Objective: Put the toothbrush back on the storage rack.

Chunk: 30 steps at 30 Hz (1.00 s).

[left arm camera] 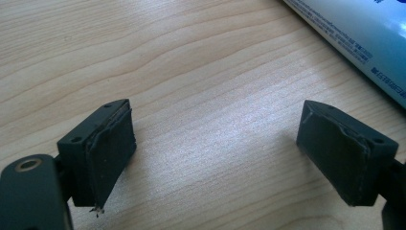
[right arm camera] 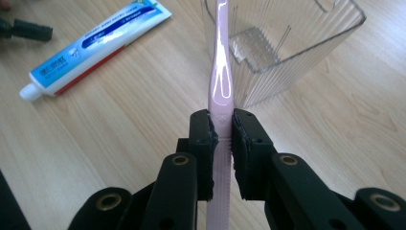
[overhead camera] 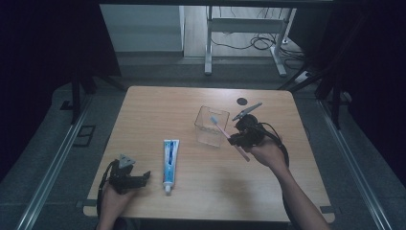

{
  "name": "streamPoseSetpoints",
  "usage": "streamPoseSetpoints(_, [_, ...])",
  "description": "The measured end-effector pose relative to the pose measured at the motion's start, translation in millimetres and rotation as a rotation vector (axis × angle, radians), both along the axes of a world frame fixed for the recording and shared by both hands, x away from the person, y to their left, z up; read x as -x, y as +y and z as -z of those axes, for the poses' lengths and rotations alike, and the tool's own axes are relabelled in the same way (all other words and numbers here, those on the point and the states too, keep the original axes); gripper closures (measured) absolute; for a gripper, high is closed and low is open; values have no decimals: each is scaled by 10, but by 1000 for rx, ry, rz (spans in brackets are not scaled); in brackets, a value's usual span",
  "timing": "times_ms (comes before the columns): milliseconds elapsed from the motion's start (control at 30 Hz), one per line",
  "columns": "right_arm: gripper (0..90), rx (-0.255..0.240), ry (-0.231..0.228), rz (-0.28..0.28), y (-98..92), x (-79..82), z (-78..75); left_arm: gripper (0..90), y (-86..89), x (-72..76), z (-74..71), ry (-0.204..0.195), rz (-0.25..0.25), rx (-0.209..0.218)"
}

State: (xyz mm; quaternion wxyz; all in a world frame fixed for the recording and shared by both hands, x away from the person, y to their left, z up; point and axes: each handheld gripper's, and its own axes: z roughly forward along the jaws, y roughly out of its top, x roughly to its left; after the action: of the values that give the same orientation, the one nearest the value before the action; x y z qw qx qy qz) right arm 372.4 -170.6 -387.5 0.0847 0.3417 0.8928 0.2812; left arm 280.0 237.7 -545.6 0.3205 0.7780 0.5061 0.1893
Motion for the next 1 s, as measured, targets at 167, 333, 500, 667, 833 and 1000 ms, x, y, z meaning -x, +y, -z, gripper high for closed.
streamPoseSetpoints(167, [780,-18,-14,11,60,-106,-12,129,1,0,-1,1,2,-2])
streamPoseSetpoints(333, [780,-21,-26,10,108,-166,-14,129,4,0,-2,2,4,-5])
streamPoseSetpoints(500, [780,-29,-42,15,180,-269,-20,129,2,2,-2,3,1,-3])
streamPoseSetpoints(667, [780,-41,-48,23,222,-328,-34,129,0,2,-1,2,0,1])
streamPoseSetpoints(833, [781,-51,-64,33,288,-424,-63,129,-1,1,0,2,1,0])
streamPoseSetpoints(1000, [781,-67,-75,39,337,-504,-87,129,0,-3,0,1,7,-2])
